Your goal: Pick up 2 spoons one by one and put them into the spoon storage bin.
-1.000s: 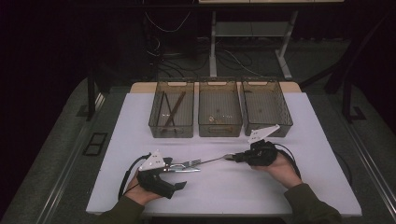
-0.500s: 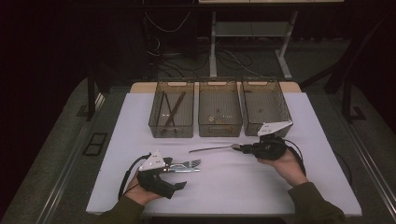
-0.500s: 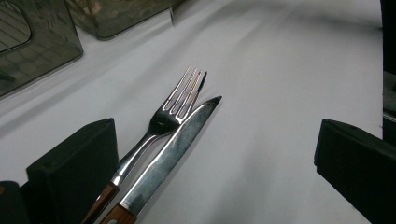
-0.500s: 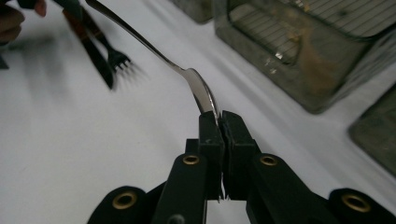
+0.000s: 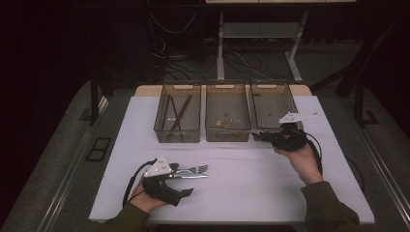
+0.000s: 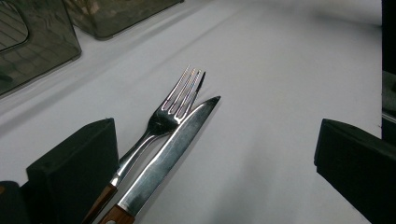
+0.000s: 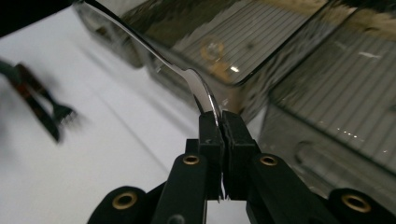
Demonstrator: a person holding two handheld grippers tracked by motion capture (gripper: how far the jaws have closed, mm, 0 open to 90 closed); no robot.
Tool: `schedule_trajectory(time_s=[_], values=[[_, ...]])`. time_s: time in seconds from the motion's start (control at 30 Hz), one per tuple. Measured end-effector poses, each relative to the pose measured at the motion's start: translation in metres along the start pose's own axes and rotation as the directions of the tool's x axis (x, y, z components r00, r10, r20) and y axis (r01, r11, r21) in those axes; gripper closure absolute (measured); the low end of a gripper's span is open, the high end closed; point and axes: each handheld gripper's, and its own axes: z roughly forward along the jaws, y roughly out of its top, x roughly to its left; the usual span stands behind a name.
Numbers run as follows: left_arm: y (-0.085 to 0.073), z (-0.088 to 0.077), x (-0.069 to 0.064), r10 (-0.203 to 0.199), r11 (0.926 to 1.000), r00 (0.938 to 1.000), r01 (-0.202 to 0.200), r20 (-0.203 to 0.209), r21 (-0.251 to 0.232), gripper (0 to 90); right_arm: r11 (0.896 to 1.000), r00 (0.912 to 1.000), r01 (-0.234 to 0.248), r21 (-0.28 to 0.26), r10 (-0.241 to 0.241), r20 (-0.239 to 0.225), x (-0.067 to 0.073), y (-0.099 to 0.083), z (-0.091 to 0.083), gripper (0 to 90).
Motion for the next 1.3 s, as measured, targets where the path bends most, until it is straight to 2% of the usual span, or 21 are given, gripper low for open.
schedule_trajectory(time_s=[0.17, 0.37, 0.57, 0.87, 1.0, 1.1, 1.2, 1.3], values=[[0.000, 0.000, 0.000, -0.001, 1.0000, 1.0000, 0.001, 0.002, -0.001, 0.0, 1.000, 0.9958, -0.021, -0.005, 0.021, 0.089, -0.007, 0.019, 0.000, 87.7], [0.000, 0.000, -0.001, 0.003, 1.0000, 1.0000, -0.003, 0.006, 0.002, 0.0, 0.998, 0.9809, -0.061, 0.005, 0.059, 0.185, -0.011, 0.042, 0.011, 87.6], [0.000, 0.001, -0.001, 0.008, 1.0000, 0.9999, -0.008, 0.013, 0.001, 0.0, 0.992, 0.9629, -0.119, 0.032, 0.107, 0.248, -0.015, 0.054, 0.033, 87.6], [0.000, 0.001, -0.002, 0.011, 0.9999, 0.9997, -0.010, 0.023, -0.004, 0.0, 0.986, 0.9376, -0.150, 0.076, 0.117, 0.328, -0.014, 0.066, 0.067, 87.5], [0.000, 0.002, -0.002, 0.014, 0.9999, 0.9996, -0.014, 0.026, 0.000, 0.0, 0.985, 0.9371, -0.145, 0.089, 0.108, 0.332, -0.010, 0.072, 0.076, 87.2], [0.001, 0.002, -0.002, 0.023, 0.9997, 0.9993, -0.023, 0.030, 0.008, 0.0, 0.987, 0.9335, -0.129, 0.092, 0.089, 0.347, -0.006, 0.075, 0.081, 86.9], [0.001, 0.003, -0.002, 0.023, 0.9997, 0.9992, -0.023, 0.032, 0.004, 0.0, 0.988, 0.9361, -0.125, 0.089, 0.088, 0.340, -0.004, 0.076, 0.082, 86.1], [0.001, 0.003, -0.003, 0.026, 0.9997, 0.9991, -0.026, 0.033, 0.005, 0.0, 0.989, 0.9398, -0.119, 0.087, 0.084, 0.331, -0.003, 0.076, 0.082, 78.2]])
